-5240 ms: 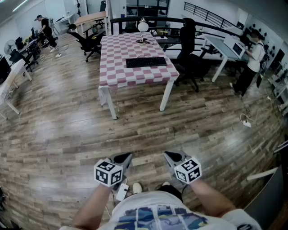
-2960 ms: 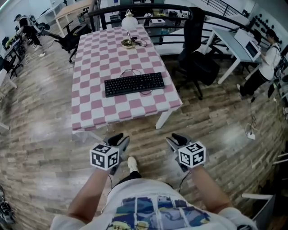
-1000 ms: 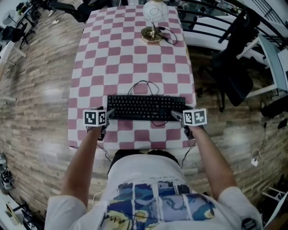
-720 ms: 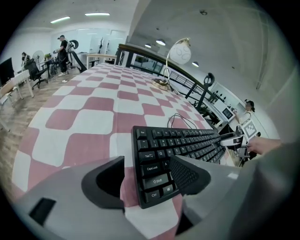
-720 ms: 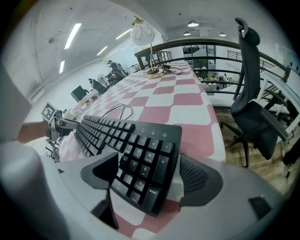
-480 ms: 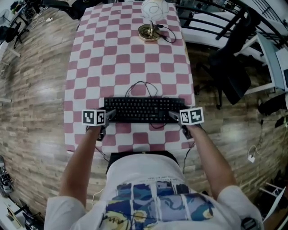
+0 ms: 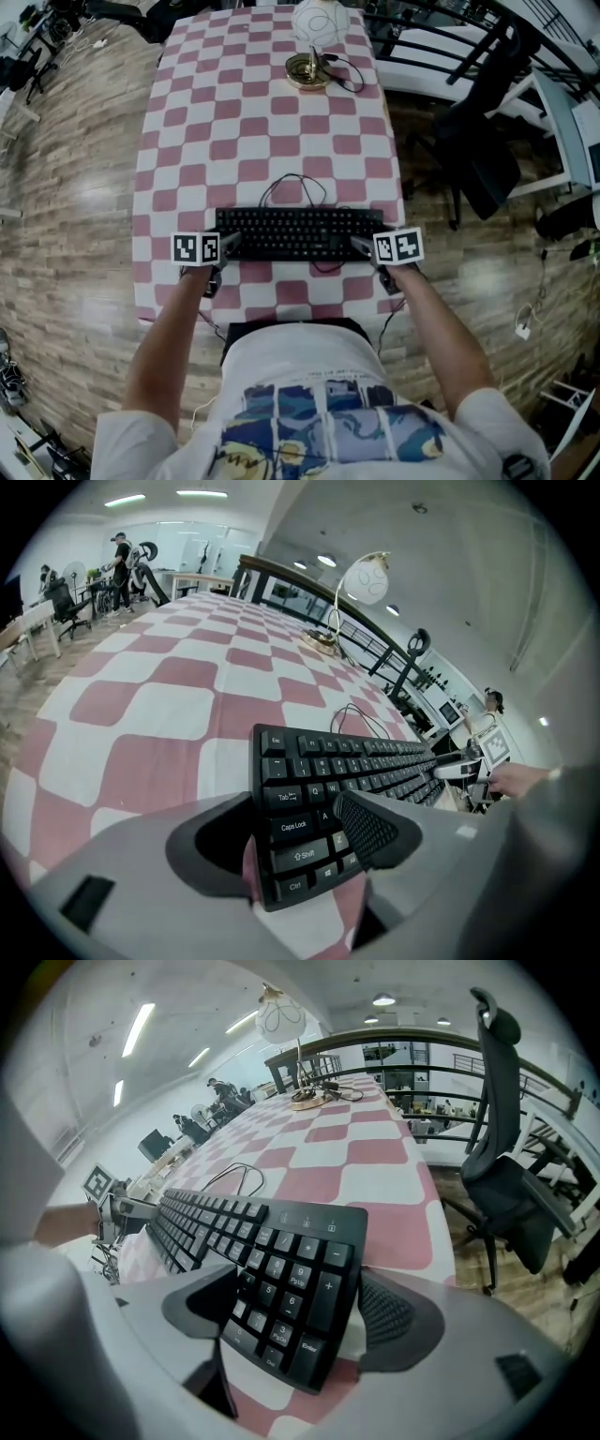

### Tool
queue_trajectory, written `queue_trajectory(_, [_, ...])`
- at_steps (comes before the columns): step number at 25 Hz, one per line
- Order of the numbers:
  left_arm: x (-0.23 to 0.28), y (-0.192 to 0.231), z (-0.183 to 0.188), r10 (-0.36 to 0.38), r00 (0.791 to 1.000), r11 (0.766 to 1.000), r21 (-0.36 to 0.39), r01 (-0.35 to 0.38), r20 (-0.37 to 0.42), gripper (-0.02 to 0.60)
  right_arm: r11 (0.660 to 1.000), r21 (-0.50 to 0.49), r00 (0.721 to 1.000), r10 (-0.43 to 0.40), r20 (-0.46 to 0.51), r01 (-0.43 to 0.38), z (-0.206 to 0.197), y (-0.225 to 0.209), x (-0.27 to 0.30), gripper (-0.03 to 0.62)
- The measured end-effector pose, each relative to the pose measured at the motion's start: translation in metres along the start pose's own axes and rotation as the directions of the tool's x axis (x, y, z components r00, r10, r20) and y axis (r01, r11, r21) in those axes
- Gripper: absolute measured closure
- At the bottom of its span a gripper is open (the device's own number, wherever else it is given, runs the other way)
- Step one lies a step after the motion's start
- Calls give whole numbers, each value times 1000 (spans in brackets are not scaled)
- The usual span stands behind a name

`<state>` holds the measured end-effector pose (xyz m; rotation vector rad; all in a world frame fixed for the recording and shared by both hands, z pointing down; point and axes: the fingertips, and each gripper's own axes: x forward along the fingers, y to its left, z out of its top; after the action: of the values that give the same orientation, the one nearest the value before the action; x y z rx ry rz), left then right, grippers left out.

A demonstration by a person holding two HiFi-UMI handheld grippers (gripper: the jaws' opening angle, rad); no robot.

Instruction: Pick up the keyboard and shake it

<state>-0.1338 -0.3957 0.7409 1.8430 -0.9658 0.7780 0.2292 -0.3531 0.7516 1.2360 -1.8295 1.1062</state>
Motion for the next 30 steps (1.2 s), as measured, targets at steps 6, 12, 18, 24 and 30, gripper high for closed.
queue_trajectory(6, [-8,-4,2,2,999,1000,0,-2,37,285,1000,-18,999,-22,48,23,3,1,-10,200])
queue_trajectory(12, [-25,-15,7,8,995,1000,11,-10,100,288,997,-60,988,-30,153,39,14,6,-30,204])
queue_trajectory(18, [-48,-31,20,9,984,999,49,-18,179,288,992,-116,966,-23,256,54,33,11,-61,206])
queue_trajectory(24, [-73,-47,43,6,957,996,79,-31,291,288,975,-206,932,-8,363,88,62,16,-91,206])
queue_trajectory(30, [-101,-61,67,14,912,991,114,-67,411,287,946,-294,879,18,476,140,92,25,-127,206])
